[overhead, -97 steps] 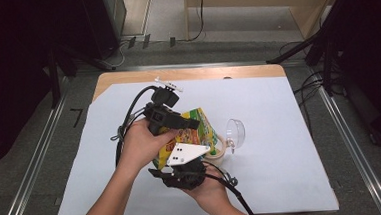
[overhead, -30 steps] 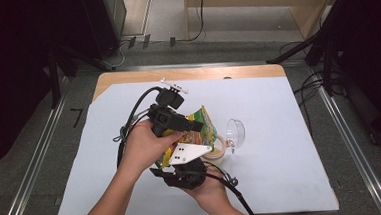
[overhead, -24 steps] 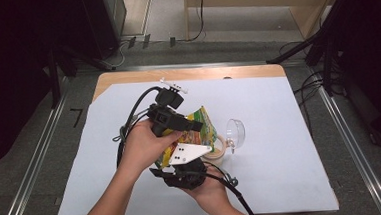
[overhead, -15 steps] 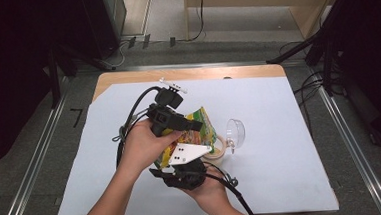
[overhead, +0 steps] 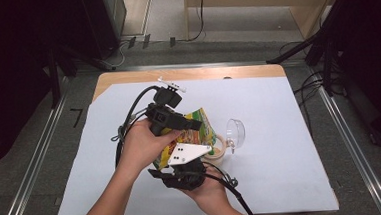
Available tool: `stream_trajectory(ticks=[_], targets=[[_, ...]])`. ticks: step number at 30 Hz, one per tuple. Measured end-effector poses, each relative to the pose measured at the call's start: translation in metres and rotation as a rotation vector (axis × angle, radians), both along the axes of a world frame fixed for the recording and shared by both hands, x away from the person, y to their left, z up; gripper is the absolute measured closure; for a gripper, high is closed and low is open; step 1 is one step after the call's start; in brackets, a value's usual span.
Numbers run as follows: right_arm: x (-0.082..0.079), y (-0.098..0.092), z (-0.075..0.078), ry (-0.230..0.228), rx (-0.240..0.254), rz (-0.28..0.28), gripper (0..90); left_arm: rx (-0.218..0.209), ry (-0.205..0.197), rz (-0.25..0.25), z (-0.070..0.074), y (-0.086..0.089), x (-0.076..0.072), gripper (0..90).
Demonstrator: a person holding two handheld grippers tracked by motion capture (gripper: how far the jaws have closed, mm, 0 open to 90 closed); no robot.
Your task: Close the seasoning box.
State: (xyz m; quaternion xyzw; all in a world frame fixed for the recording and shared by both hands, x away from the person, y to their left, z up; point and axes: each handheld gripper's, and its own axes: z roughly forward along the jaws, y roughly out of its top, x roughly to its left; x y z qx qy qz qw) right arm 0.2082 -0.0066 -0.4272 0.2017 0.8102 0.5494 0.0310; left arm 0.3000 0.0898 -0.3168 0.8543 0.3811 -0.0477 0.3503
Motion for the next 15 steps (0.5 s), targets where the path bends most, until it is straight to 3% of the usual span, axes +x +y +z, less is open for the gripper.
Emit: stream_trajectory(ticks=[15], targets=[[0.002,-0.0001,-0.0039,-0.001,0.004,-0.007,72.2,0.004,-0.007,-0.013,0.0007,-0.0032,-0.0031,72.0]])
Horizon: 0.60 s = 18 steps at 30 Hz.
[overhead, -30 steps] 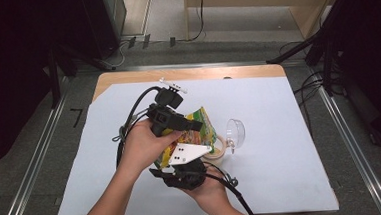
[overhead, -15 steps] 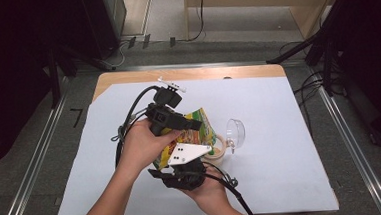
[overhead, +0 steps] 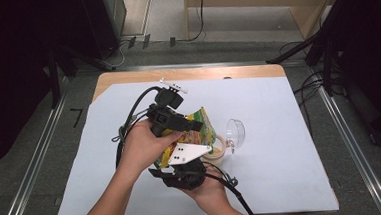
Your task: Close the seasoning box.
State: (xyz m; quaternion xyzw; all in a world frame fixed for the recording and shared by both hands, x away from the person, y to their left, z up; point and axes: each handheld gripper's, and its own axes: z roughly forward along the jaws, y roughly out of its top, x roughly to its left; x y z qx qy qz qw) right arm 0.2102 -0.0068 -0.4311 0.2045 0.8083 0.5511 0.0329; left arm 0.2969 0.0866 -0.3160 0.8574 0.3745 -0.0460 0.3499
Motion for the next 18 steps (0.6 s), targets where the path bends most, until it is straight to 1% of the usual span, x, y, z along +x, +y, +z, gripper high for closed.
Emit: stream_trajectory(ticks=[5,7,10,15,17,18], targets=[[0.0007,-0.0005,-0.0014,-0.01,-0.006,-0.001,72.2,0.001,-0.002,-0.001,-0.0001,-0.0012,-0.0007,72.6],[0.0015,-0.0009,-0.0029,-0.008,-0.007,-0.004,72.2,0.005,0.001,-0.003,-0.0003,-0.0023,-0.0012,72.6],[0.0017,-0.0012,-0.0034,-0.002,-0.007,-0.008,72.2,0.001,0.002,-0.004,-0.0008,-0.0023,-0.0003,72.5],[0.0004,-0.0011,0.0008,0.005,0.0,-0.003,71.9,-0.007,0.012,0.005,-0.001,-0.0001,0.0041,72.0],[0.0011,-0.0014,0.0018,0.006,-0.004,-0.003,71.8,-0.006,0.015,0.003,-0.0017,0.0,0.0064,71.9],[0.0014,-0.0014,0.0023,0.017,-0.006,-0.002,71.9,-0.007,0.017,0.004,-0.0017,-0.0001,0.0071,71.9]])
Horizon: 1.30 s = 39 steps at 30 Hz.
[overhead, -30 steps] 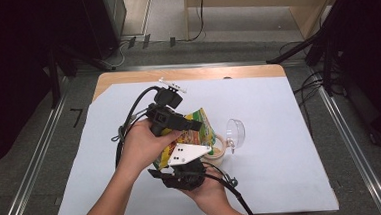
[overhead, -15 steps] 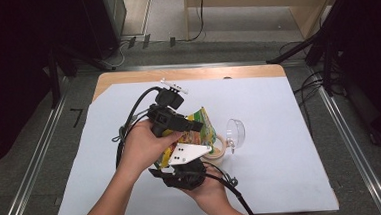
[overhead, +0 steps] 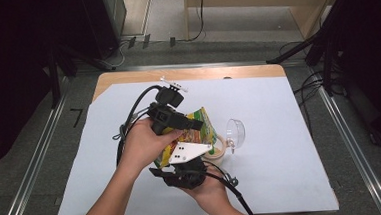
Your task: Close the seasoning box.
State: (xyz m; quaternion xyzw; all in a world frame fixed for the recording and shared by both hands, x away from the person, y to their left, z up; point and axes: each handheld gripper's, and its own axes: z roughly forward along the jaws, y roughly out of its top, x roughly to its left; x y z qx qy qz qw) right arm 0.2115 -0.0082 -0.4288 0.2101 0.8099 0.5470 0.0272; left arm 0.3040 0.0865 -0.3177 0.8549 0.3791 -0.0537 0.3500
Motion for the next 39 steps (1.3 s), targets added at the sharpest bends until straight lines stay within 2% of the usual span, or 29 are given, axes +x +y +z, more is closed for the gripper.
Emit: stream_trajectory(ticks=[9,19,21,39], targets=[[0.006,0.001,0.008,0.008,-0.028,0.006,71.6,-0.027,0.031,0.004,0.002,0.006,0.009,71.0],[0.008,0.003,0.009,0.029,-0.037,0.023,71.4,-0.028,0.052,0.001,0.0,0.007,0.013,70.5],[0.008,0.002,0.009,0.021,-0.046,0.023,71.5,-0.029,0.055,-0.002,-0.001,0.006,0.014,70.5],[0.005,0.001,0.006,0.014,-0.029,-0.003,71.5,-0.032,0.042,-0.009,-0.001,0.003,0.013,70.7]])
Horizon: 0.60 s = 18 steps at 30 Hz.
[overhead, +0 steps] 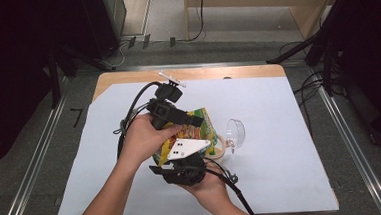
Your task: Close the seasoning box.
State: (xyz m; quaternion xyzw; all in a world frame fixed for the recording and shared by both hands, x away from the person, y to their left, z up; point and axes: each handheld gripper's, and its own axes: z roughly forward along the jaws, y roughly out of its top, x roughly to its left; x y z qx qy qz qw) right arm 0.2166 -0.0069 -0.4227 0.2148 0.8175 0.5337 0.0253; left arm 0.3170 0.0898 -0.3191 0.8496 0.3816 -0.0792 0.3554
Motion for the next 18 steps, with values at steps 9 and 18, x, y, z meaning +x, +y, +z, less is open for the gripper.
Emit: stream_trajectory(ticks=[9,18], targets=[[0.0008,-0.0001,-0.0011,-0.012,-0.003,-0.002,71.6,0.006,-0.012,-0.002,-0.0001,-0.0004,-0.0008,70.6],[0.0018,-0.0012,0.0,-0.011,-0.003,-0.002,71.5,-0.001,-0.013,0.004,0.0001,-0.0004,0.0002,70.6]])
